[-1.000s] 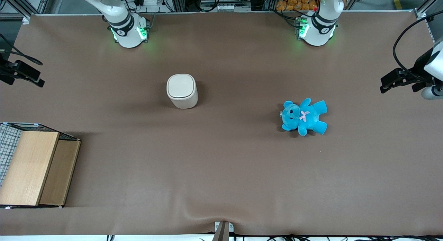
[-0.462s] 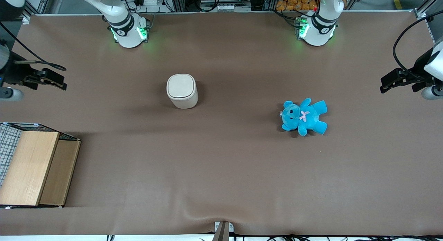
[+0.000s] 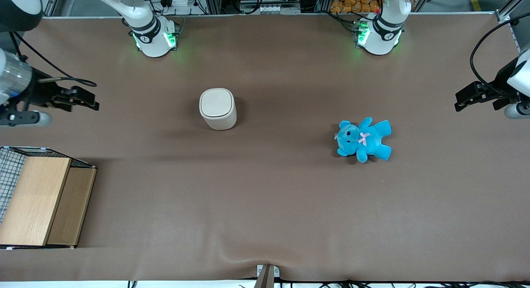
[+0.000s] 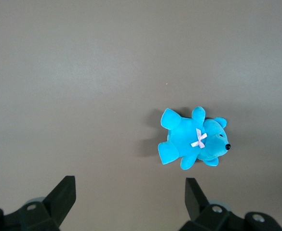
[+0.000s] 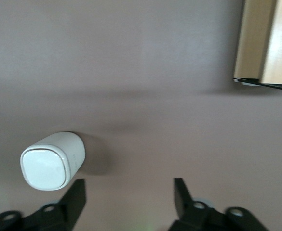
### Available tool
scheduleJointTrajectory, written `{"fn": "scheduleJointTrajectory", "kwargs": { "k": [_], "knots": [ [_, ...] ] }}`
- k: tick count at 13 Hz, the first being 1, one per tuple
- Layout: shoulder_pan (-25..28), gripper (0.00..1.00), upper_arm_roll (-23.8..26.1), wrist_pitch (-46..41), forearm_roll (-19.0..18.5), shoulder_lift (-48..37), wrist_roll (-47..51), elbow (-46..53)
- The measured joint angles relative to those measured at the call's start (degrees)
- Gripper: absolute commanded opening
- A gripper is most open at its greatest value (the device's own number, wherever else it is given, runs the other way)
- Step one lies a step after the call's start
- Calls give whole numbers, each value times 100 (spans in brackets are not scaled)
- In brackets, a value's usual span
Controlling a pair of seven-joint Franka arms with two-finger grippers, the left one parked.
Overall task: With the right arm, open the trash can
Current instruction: 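Move the right gripper over to the white trash can's lid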
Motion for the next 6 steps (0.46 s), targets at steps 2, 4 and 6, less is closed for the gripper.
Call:
{"fn": "scheduleJointTrajectory", "kwargs": {
  "k": [2,4,6],
  "knots": [
    [106,0,105,-1,69,99,202,-10],
    [132,0,398,-2,86,165,577,-46],
    [151,0,749,21,94,173,1185,-155]
  ]
}}
